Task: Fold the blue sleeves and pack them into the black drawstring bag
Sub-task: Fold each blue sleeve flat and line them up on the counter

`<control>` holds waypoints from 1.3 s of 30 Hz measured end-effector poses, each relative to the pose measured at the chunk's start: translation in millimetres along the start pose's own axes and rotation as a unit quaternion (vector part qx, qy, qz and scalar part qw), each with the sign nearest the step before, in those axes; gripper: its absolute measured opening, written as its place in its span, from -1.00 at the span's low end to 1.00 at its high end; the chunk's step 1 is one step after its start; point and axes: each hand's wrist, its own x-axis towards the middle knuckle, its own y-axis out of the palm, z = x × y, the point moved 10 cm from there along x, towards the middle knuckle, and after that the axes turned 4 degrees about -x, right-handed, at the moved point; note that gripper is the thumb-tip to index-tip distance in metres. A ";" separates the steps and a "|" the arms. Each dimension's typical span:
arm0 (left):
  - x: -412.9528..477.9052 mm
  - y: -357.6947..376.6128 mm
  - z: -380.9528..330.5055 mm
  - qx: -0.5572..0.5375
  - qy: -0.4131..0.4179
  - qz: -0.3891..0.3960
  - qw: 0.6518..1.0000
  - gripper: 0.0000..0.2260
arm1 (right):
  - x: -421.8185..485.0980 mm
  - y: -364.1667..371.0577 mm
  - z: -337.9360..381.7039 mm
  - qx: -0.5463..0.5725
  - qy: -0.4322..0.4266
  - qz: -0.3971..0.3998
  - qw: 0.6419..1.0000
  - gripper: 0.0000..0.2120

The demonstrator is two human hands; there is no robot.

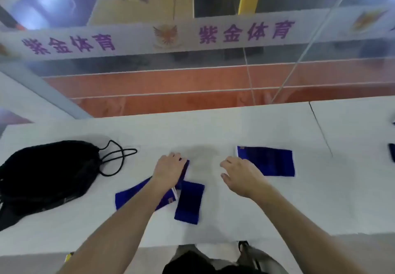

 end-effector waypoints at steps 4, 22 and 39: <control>38.1 9.2 14.3 0.023 0.041 0.007 0.999 -0.51 | -12.7 7.7 -19.7 0.041 0.101 -0.003 0.994 -0.70; 67.1 -153.9 -164.2 -0.186 0.156 -0.132 0.961 -0.78 | -186.5 38.8 -153.1 0.101 0.335 -0.065 0.935 -0.69; 52.0 -165.8 -546.9 -0.239 0.193 -0.085 0.948 -0.91 | -470.3 137.0 -374.5 0.172 0.417 -0.052 0.891 -0.69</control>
